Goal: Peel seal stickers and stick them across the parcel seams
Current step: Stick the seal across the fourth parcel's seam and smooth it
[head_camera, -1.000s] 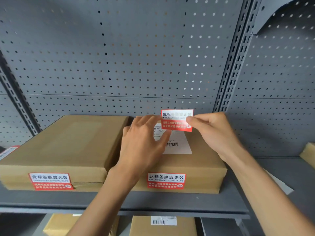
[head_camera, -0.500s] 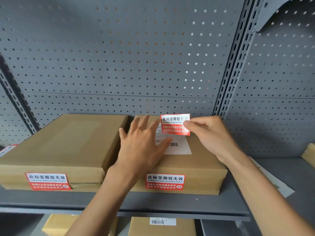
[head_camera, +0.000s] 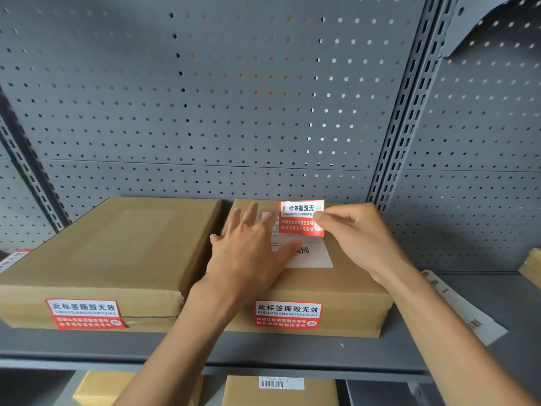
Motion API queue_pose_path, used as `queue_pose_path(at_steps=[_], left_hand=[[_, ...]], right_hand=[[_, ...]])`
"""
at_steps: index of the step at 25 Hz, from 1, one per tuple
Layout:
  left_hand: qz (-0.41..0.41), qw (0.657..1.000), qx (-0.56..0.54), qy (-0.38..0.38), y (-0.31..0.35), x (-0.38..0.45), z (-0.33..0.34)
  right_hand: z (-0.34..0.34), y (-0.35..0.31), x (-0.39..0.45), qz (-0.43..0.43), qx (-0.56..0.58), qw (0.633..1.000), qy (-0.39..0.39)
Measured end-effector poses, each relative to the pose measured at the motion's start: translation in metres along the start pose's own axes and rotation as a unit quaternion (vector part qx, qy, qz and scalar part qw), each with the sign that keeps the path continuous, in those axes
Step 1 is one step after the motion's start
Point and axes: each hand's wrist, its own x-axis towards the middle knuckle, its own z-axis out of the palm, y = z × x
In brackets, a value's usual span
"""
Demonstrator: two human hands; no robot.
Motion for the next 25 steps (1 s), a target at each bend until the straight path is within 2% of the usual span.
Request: queue_pose_path(at_steps=[7,10,15,25], left_hand=[[-0.009,1.0,-0.006,-0.006,-0.004,0.005,0.001],[-0.007,1.0,-0.006,0.016,-0.005,0.004,0.002],[0.001,0.999,-0.021,0.045,-0.008,0.001,0.001],[0.015,0.991,-0.027,0.133,-0.005,-0.012,-0.003]], right_hand=[[0.004,0.01,0.006,-0.034,-0.02,0.999,-0.002],[0.003,0.011,0.005,-0.042,-0.013,0.999,0.01],[0.003,-0.002,-0.002,-0.034,0.064,0.997,0.034],[-0.001,-0.021,-0.02,-0.11,0.138,0.98,0.097]])
